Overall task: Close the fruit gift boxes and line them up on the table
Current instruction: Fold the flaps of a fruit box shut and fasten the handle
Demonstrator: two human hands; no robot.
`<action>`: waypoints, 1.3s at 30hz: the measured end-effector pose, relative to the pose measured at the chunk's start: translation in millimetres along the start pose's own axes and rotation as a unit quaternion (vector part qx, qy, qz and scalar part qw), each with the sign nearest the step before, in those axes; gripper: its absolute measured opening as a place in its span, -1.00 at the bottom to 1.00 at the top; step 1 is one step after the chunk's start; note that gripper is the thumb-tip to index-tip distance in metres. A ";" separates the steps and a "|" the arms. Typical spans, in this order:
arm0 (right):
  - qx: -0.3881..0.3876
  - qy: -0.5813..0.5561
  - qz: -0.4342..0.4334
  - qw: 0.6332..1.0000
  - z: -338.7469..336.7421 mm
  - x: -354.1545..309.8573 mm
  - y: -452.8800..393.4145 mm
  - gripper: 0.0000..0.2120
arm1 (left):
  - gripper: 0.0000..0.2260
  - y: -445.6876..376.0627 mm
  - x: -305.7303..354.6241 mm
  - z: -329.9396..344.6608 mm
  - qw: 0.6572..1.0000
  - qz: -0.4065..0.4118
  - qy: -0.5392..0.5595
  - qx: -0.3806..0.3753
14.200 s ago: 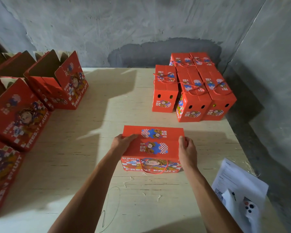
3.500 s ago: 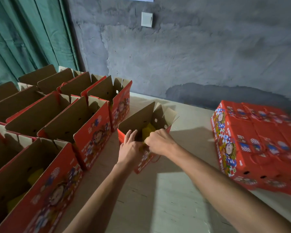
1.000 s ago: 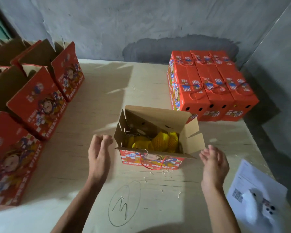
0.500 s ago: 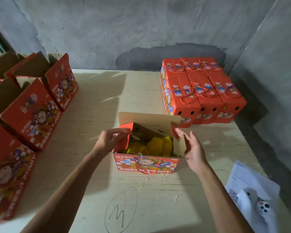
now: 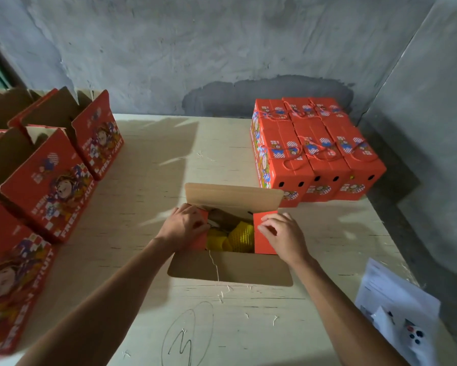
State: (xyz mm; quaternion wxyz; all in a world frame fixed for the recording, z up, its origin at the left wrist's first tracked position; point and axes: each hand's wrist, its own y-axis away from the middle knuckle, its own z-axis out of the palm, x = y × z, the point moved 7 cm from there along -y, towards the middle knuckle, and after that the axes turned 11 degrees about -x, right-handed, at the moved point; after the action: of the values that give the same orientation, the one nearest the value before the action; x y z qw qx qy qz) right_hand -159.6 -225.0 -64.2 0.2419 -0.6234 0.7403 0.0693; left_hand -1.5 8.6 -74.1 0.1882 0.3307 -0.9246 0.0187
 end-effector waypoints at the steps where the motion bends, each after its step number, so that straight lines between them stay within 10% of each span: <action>1: 0.013 0.004 0.009 1.000 -1.5 0.2 -1.6 -0.89 | -0.77 0.7 2.0 0.5 1.000 -0.004 -0.014 0.007; 15: 0.090 0.066 0.178 0.978 3.8 0.1 -19.5 -0.75 | -0.84 13.6 10.7 -4.5 0.968 -0.138 0.118 0.171; 22: 0.136 0.001 0.210 0.968 5.6 16.0 -14.5 -0.16 | -0.10 12.0 -9.9 6.4 0.938 -0.186 0.239 0.167; 39: 0.197 -0.103 0.130 0.966 -9.2 7.0 -4.2 -0.52 | -0.39 25.4 -9.5 0.1 0.914 -0.165 0.287 0.233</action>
State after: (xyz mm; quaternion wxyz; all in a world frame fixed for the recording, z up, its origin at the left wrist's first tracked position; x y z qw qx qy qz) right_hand -158.8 -235.7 -58.5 0.4239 -0.4516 0.7849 0.0171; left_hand -10.5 34.1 -75.4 0.3629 0.4935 -0.7327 0.2966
